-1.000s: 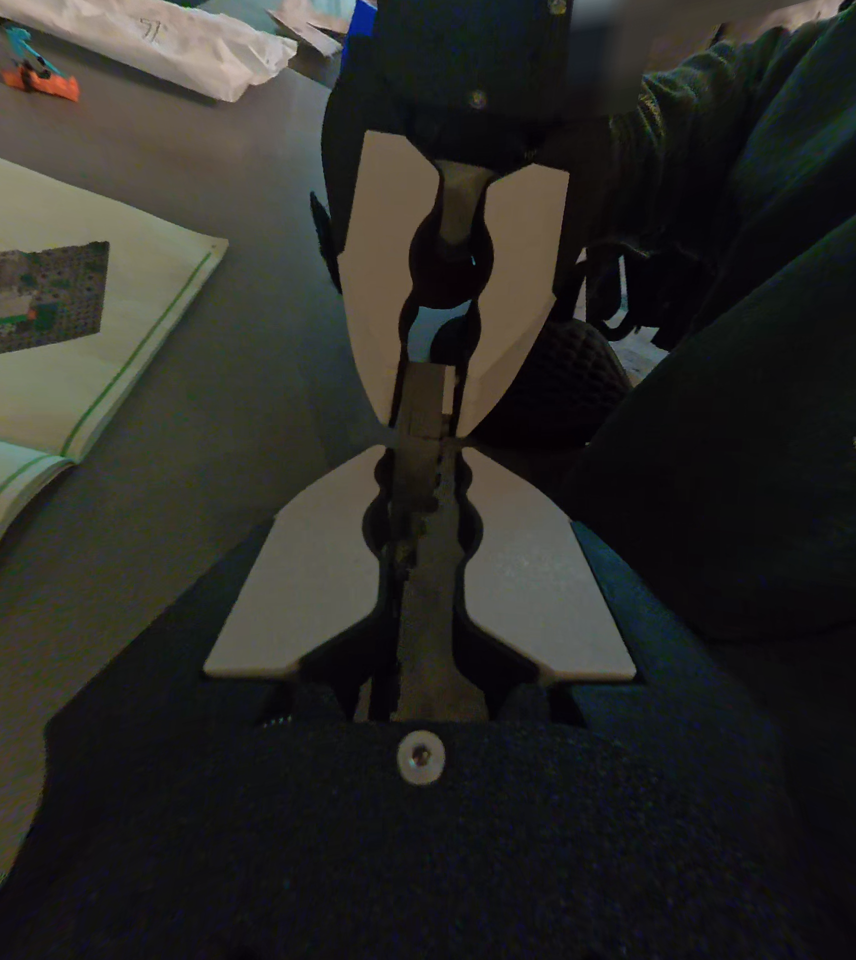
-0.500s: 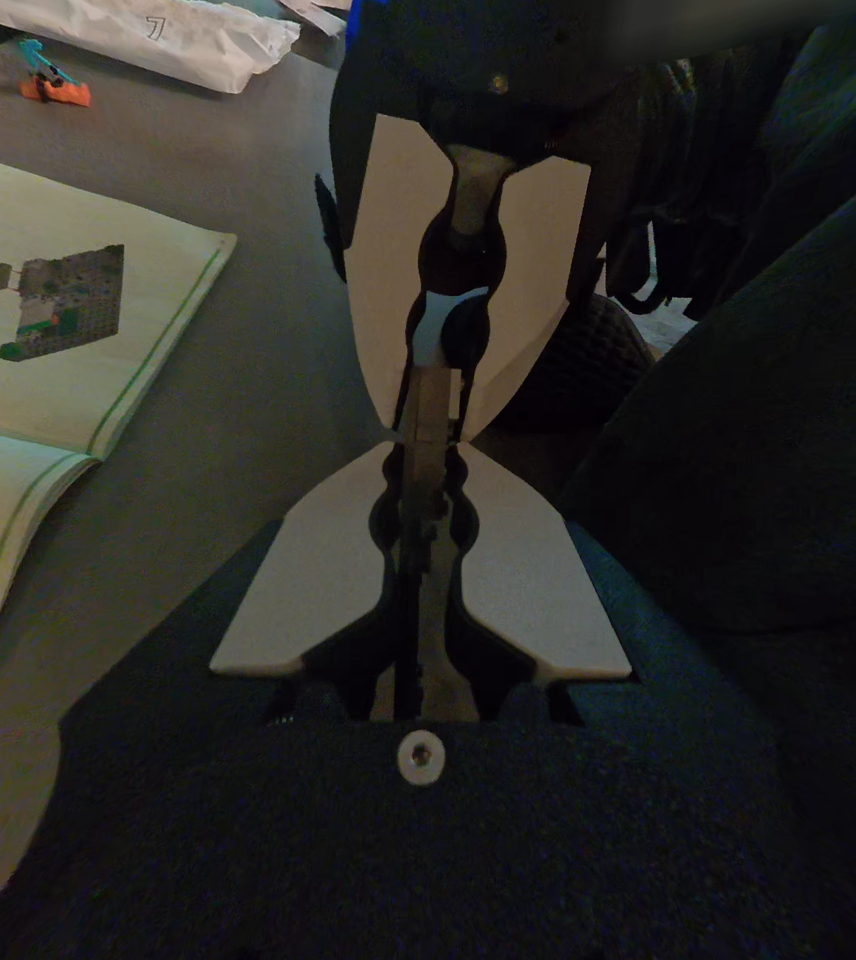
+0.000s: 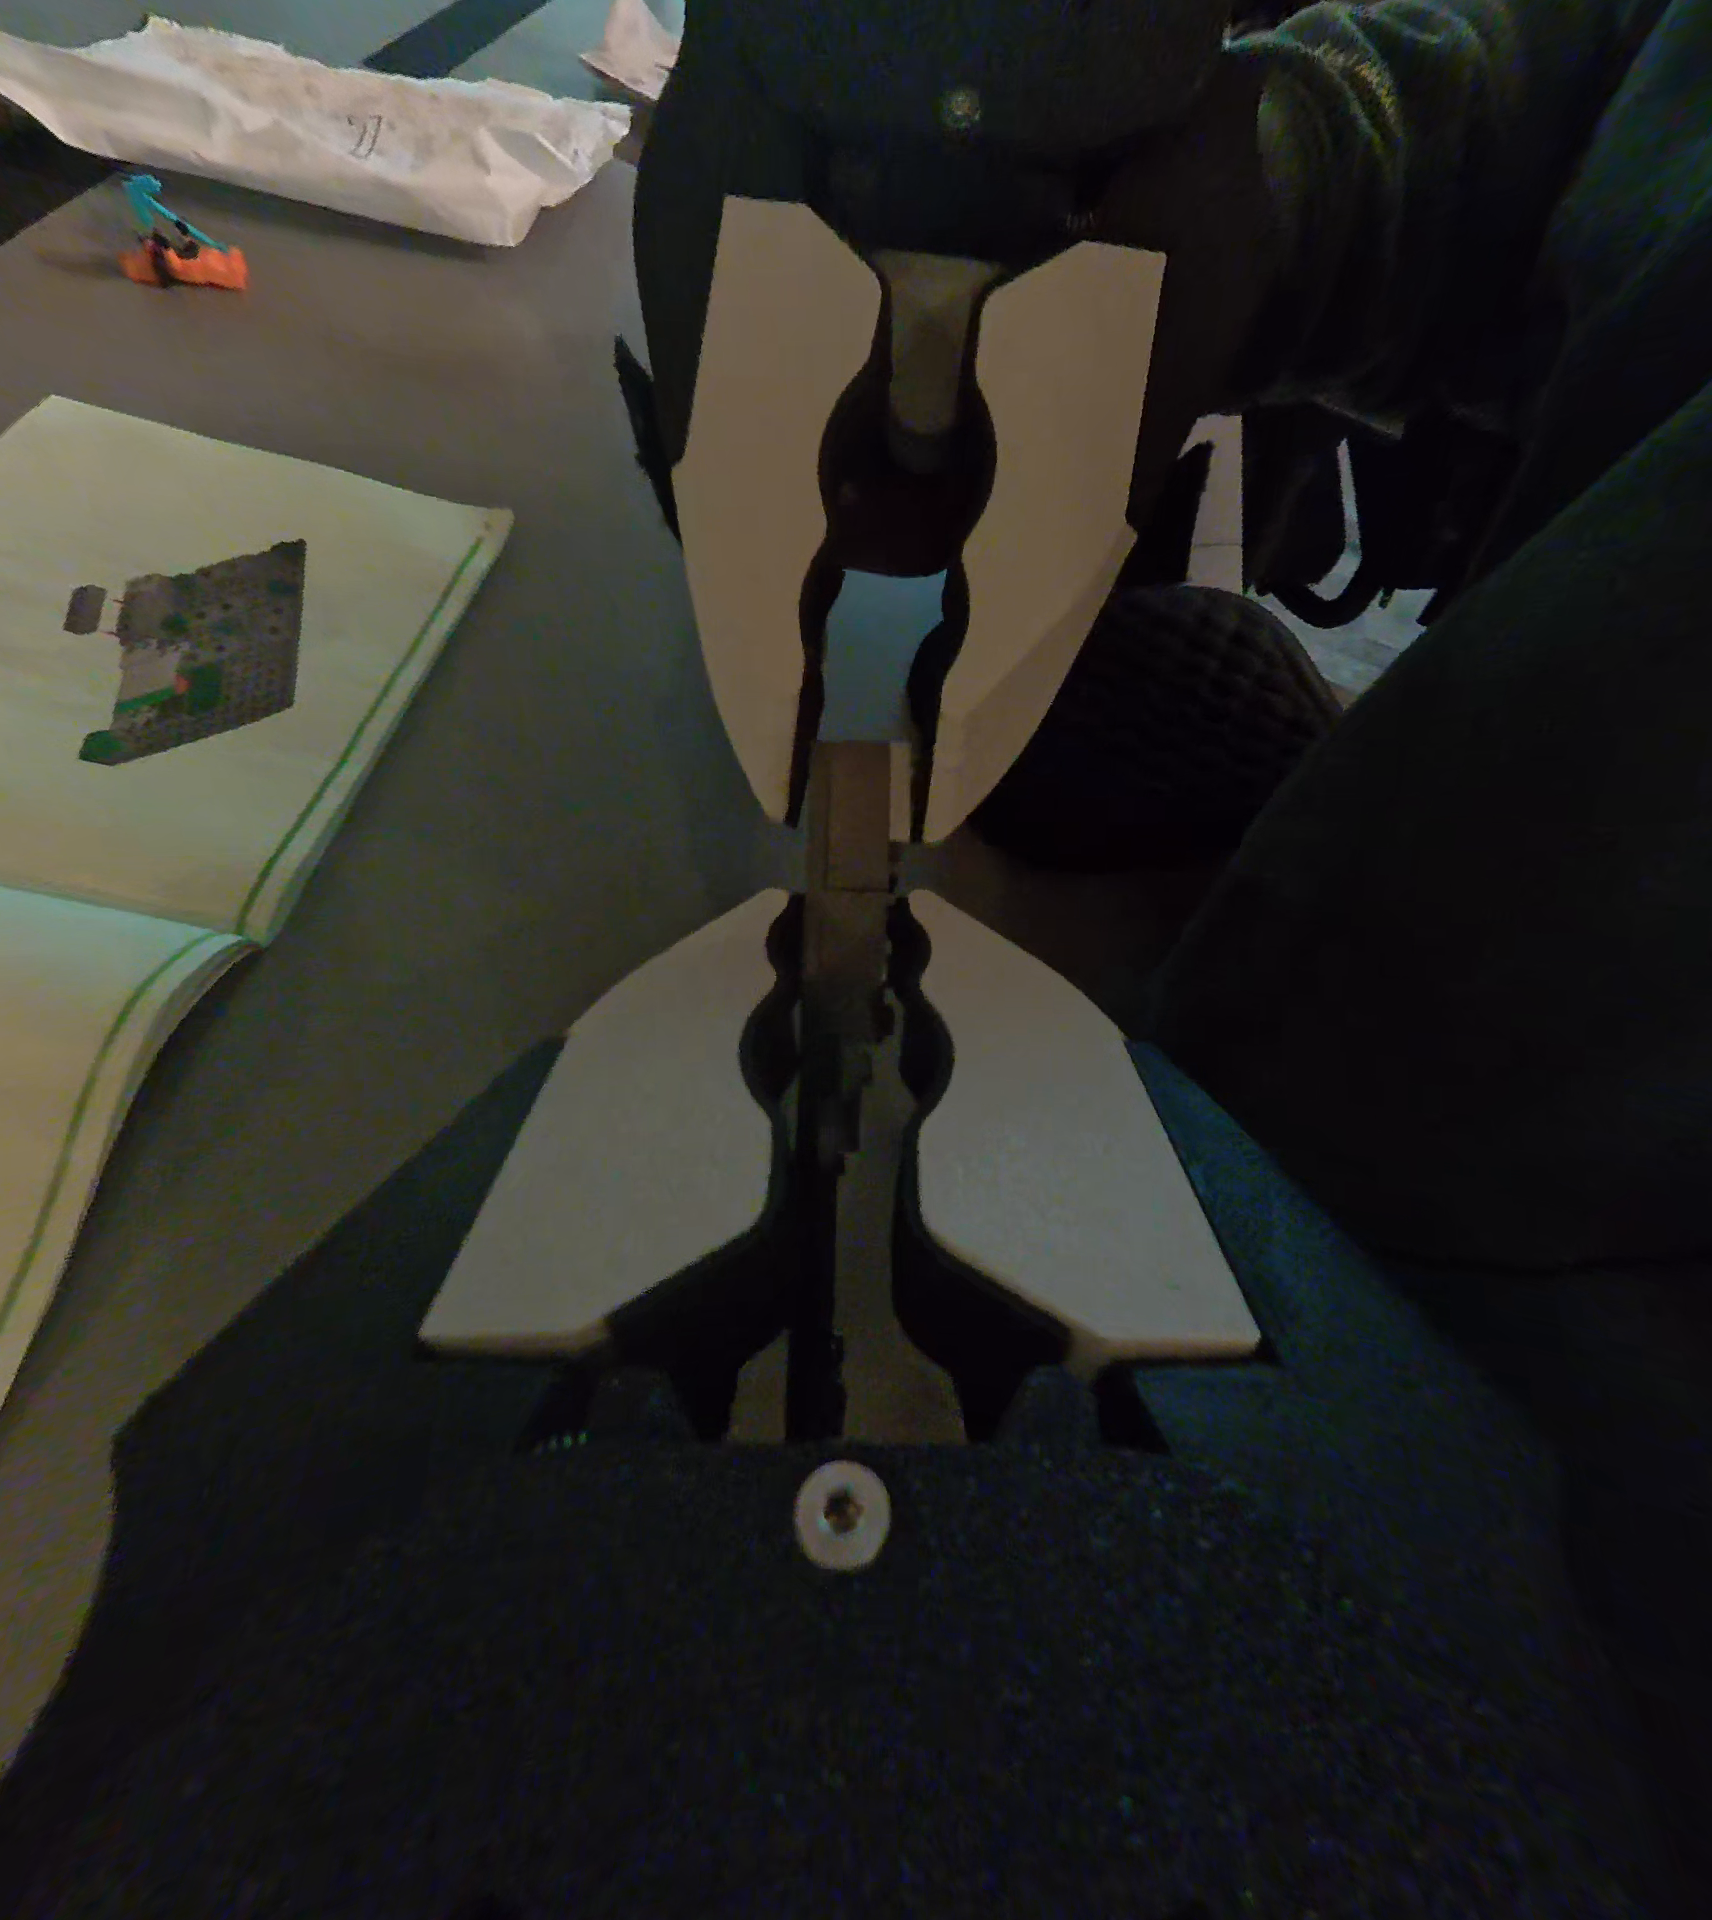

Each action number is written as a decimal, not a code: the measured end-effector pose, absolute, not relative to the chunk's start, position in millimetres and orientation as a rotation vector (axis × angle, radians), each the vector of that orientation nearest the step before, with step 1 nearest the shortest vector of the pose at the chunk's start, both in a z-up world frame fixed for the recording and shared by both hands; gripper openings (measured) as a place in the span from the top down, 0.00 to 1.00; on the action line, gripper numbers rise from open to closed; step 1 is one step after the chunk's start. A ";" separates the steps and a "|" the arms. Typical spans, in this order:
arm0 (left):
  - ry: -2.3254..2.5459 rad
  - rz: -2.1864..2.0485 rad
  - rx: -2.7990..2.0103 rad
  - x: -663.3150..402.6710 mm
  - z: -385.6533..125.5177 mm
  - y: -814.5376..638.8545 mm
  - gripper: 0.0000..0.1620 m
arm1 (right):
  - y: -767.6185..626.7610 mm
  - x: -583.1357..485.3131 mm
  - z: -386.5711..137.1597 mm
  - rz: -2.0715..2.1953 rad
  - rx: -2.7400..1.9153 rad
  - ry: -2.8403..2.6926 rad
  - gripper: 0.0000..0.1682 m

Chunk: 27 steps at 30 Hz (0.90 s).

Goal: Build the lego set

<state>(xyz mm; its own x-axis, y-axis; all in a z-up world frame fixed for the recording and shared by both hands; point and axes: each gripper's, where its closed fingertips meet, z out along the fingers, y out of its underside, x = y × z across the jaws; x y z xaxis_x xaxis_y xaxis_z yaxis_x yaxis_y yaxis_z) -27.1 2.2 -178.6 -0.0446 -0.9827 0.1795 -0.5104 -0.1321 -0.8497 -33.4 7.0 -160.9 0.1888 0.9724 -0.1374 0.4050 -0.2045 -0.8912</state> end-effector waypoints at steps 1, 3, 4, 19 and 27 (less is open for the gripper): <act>1.589 -1.101 -1.676 -27.3 -178.1 2.2 0.90 | 7.0 -33.7 -160.2 0.980 -1.727 -1.303 0.89; 1.590 -1.114 -1.671 -27.8 -176.8 1.2 0.90 | 6.5 -34.6 -158.7 0.975 -1.714 -1.304 0.89; 1.591 -1.127 -1.673 -28.0 -176.4 0.1 0.89 | 6.6 -34.8 -157.9 0.966 -1.708 -1.305 0.89; 1.525 -1.261 -1.723 -27.0 -176.4 0.3 0.90 | 6.9 -34.9 -158.8 0.953 -1.716 -1.289 0.89; 1.493 -1.288 -1.725 -26.0 -174.2 1.3 0.90 | 9.4 -34.3 -156.9 0.991 -1.752 -1.281 0.88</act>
